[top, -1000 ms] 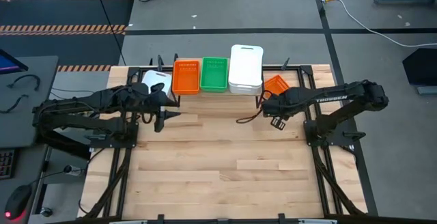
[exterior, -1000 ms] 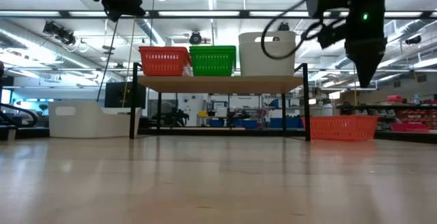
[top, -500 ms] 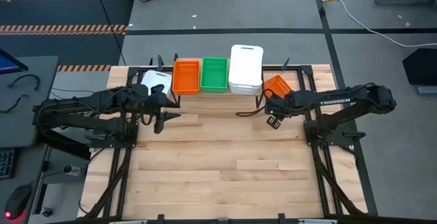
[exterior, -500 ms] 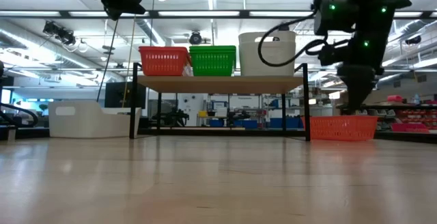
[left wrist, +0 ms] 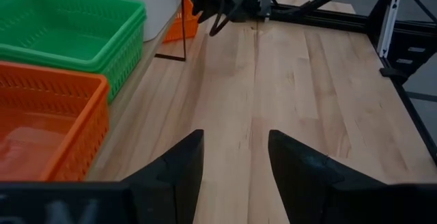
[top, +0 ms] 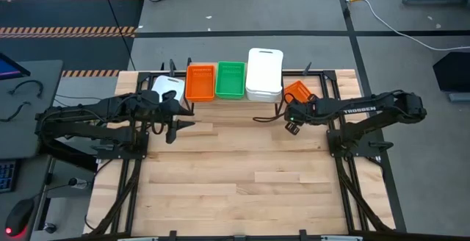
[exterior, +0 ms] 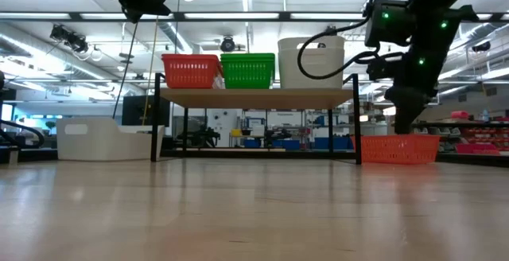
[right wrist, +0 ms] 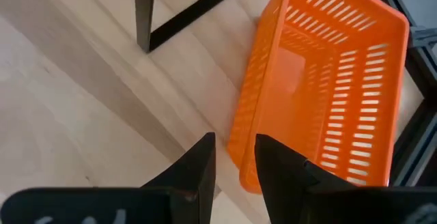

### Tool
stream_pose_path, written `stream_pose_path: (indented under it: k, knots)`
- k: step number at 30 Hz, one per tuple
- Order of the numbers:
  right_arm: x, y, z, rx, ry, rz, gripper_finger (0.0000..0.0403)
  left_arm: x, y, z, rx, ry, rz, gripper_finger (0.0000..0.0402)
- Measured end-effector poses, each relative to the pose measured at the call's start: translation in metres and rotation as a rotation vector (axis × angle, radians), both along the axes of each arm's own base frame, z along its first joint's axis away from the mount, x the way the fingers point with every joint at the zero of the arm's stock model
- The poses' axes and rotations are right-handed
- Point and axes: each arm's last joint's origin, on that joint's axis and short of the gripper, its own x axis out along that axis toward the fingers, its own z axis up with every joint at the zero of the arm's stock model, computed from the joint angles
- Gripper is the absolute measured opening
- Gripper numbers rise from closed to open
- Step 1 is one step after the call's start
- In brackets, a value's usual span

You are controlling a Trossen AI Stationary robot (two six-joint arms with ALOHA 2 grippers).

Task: Stack baskets on shelf by color
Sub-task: Stack the orange bin on top of the stacked orange bins on the shelf

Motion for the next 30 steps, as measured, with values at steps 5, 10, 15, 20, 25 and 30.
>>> stream_pose_path:
  k: [5, 10, 15, 20, 25, 30]
  knots:
    - [-0.0001, -0.0039, -0.0003, 0.002, -0.009, -0.025, 0.0108, 0.0, 0.0, -0.0001, 0.0, 0.001, 0.0, 0.0172]
    - [0.0005, -0.0046, -0.0001, 0.002, -0.019, -0.031, 0.0107, 0.0, 0.0, -0.0002, -0.001, 0.001, 0.0, 0.0172]
    - [0.0027, -0.0039, -0.0001, 0.039, -0.048, -0.021, 0.0107, 0.0, 0.0, -0.0002, -0.01, 0.001, 0.005, 0.0172]
    - [0.002, -0.0041, -0.0002, 0.03, -0.047, -0.037, 0.0107, 0.0, 0.0, -0.0001, -0.009, 0.001, 0.005, 0.0172]
    - [0.0025, -0.0037, -0.0003, 0.047, -0.056, -0.036, 0.0107, 0.0, 0.0, -0.0001, -0.009, 0.001, 0.004, 0.0172]
    - [0.0013, -0.0022, -0.0027, 0.067, -0.103, -0.129, 0.0105, 0.0, 0.0, -0.0001, -0.008, 0.001, 0.004, 0.0172]
